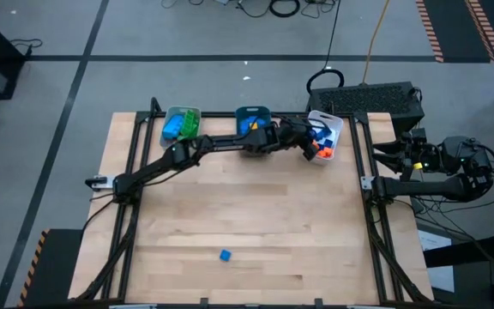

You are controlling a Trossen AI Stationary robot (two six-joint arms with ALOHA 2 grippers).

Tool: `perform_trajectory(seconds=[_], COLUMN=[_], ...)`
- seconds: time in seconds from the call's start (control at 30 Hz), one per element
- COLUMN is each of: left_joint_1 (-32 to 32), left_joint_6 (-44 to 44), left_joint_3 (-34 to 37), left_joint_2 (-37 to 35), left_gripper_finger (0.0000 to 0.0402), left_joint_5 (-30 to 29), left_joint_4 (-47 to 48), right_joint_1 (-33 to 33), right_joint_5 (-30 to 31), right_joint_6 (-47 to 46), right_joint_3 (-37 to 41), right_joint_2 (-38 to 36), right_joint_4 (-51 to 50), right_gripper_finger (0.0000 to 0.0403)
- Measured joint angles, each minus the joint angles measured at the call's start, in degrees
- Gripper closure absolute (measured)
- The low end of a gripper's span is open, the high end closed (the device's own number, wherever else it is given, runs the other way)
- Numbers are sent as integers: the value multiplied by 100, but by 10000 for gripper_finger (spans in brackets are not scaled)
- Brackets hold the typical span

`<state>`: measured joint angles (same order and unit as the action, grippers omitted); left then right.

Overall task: Sort blocks by size
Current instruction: Put the small blue 4 stud game piece into the white bin

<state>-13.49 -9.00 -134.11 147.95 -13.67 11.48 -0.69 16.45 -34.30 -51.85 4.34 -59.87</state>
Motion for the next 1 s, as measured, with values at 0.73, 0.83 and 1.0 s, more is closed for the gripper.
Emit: perform_trajectory(seconds=[0.73, 0.83, 1.0], left_joint_1=[228, 611, 1285], left_joint_6=[-57, 454, 1070], left_joint_3=[-2, -8, -24], left_joint_2=[-493, -1228, -2069], left_gripper_finger=[112, 111, 121], left_joint_5=[861, 1171, 1172], left_joint_4=[511, 1454, 2951], right_joint_1=[1, 2, 0], right_joint_5=[-31, -31, -31], right_joint_6=[1, 53, 137], right_joint_3=[0, -1, 1], right_joint_2=[0, 0, 0], right_joint_4=[-2, -30, -27], right_gripper_finger=[165, 165, 165])
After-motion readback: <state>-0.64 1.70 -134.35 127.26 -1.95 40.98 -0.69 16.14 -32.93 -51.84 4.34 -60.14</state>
